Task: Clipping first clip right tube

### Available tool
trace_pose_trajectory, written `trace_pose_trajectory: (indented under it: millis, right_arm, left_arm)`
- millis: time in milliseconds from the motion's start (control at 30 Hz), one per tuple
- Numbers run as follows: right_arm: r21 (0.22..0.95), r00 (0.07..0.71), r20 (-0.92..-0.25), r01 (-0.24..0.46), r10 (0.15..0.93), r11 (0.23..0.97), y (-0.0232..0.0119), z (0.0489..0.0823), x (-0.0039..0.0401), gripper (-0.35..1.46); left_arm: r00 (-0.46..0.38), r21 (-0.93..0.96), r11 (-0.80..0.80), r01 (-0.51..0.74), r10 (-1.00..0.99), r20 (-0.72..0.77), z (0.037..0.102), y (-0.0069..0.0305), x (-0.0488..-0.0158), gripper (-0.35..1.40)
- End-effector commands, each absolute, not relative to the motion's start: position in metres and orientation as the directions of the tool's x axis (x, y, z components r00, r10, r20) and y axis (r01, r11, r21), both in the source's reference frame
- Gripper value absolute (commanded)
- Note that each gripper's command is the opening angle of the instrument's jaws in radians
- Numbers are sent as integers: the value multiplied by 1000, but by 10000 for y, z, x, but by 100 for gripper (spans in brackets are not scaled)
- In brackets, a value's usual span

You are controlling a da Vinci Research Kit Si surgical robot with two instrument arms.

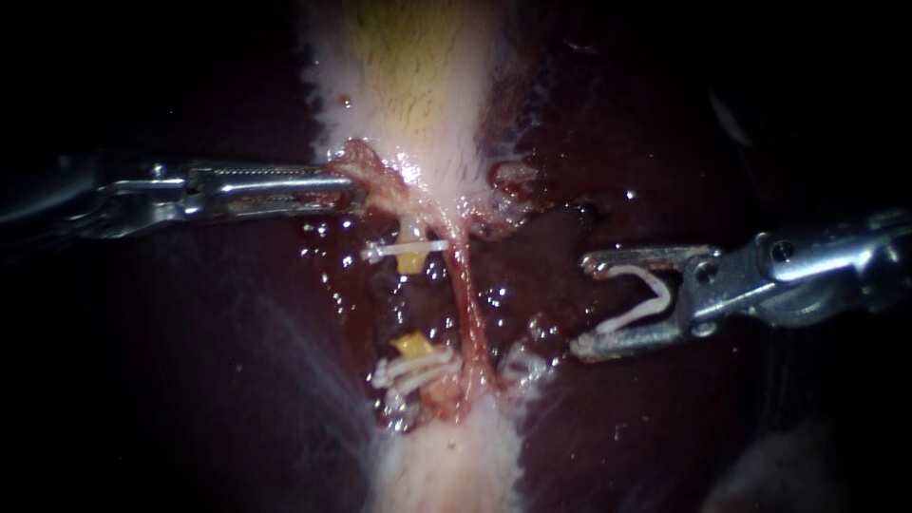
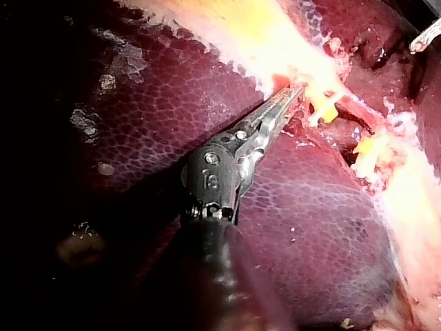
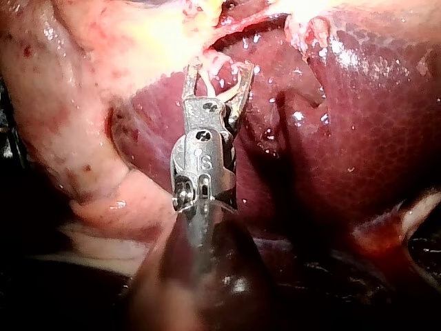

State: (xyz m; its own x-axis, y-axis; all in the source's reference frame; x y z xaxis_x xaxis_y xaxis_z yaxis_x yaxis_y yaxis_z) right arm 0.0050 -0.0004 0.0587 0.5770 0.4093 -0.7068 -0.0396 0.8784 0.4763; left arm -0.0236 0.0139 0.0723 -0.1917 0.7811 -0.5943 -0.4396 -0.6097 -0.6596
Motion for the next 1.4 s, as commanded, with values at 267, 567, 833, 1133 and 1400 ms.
trace_pose_trajectory:
  millis: [267, 567, 833, 1133, 1400]
  right_arm:
    - [476, 577, -707, -40, 410, 878, -4, 587, 50, 50]
    - [476, 577, -706, -41, 410, 878, -4, 587, 52, 50]
    - [547, 574, -669, -51, 472, 836, -5, 596, 70, 49]
    - [642, 573, -601, -69, 557, 763, -21, 629, 101, 45]
    - [674, 570, -573, -79, 588, 734, -36, 661, 130, 45]
  left_arm:
    - [-194, -670, -604, -432, 788, -584, 692, 144, -219, -35]
    - [-149, -690, -585, -427, 798, -584, 635, 160, -191, -35]
    - [-148, -684, -590, -430, 793, -591, 637, 157, -192, -35]
    - [-148, -683, -590, -430, 793, -591, 637, 157, -192, -35]
    - [-148, -683, -589, -431, 793, -591, 636, 156, -193, -35]
